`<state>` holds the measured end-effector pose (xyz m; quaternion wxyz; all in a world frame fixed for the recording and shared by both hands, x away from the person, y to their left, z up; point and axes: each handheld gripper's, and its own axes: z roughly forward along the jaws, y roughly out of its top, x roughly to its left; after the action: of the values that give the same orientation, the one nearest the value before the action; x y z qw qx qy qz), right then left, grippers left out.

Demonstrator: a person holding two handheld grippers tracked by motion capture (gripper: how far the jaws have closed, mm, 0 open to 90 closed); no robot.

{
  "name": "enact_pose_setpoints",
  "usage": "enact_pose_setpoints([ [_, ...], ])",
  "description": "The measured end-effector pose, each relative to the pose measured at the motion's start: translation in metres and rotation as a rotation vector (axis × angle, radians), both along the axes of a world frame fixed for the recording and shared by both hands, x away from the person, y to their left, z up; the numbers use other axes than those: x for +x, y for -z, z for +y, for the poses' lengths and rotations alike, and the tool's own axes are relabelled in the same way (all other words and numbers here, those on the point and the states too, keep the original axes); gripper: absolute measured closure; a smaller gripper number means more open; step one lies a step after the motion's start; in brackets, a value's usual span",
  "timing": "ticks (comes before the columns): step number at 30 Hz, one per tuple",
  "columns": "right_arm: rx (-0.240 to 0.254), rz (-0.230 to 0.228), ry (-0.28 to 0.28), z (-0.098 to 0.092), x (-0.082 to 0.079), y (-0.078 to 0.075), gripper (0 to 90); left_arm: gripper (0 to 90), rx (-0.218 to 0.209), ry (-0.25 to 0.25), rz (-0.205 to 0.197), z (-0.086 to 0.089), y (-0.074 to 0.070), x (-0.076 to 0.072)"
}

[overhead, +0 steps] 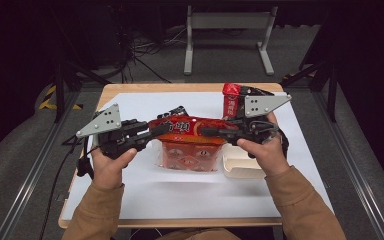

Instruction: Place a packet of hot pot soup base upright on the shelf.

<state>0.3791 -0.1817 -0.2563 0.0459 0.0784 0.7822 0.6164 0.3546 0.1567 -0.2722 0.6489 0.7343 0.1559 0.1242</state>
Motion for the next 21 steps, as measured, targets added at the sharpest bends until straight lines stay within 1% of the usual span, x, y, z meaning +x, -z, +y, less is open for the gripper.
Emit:
enact_pose_setpoints([
  [1,0.0,-0.002,0.005,-0.001,-0.001,-0.002,90.0,72.3,-0.006,-0.003,0.006,0.001,0.001,0.001],
  [2,0.001,-0.002,0.007,-0.003,-0.001,-0.004,90.0,65.3,-0.007,0.0,0.024,0.001,0.001,0.004],
  [3,0.003,-0.006,0.012,-0.004,-0.002,-0.006,90.0,57.7,-0.009,-0.008,0.04,0.002,0.003,0.006],
  [4,0.003,-0.01,0.021,-0.007,-0.002,-0.009,90.0,52.1,-0.007,-0.016,0.042,0.002,0.004,0.007],
  [6,0.007,-0.015,0.029,-0.01,-0.003,-0.013,90.0,47.6,0.003,-0.017,0.058,0.003,0.006,0.01],
  [7,0.003,-0.019,0.035,-0.012,-0.003,-0.016,90.0,45.7,0.007,-0.029,0.062,0.004,0.007,0.011],
  [8,0.0,-0.025,0.044,-0.014,-0.004,-0.02,90.0,43.7,0.007,-0.029,0.062,0.004,0.007,0.011],
  [10,-0.005,-0.031,0.05,-0.016,-0.004,-0.023,90.0,42.6,0.018,-0.041,0.06,0.006,0.008,0.012],
  [11,-0.012,-0.04,0.066,-0.02,-0.004,-0.029,90.0,41.6,0.021,-0.046,0.06,0.007,0.008,0.012],
  [15,-0.022,-0.048,0.089,-0.027,-0.003,-0.038,90.0,40.9,0.018,-0.063,0.069,0.011,0.01,0.014],
  [17,-0.027,-0.051,0.096,-0.029,-0.003,-0.04,90.0,39.9,0.019,-0.07,0.072,0.012,0.01,0.015],
  [19,-0.037,-0.059,0.116,-0.034,-0.002,-0.046,90.0,39.3,0.019,-0.074,0.086,0.013,0.012,0.017],
  [21,-0.043,-0.063,0.133,-0.038,0.0,-0.05,90.0,38.9,0.021,-0.082,0.09,0.015,0.014,0.019],
])
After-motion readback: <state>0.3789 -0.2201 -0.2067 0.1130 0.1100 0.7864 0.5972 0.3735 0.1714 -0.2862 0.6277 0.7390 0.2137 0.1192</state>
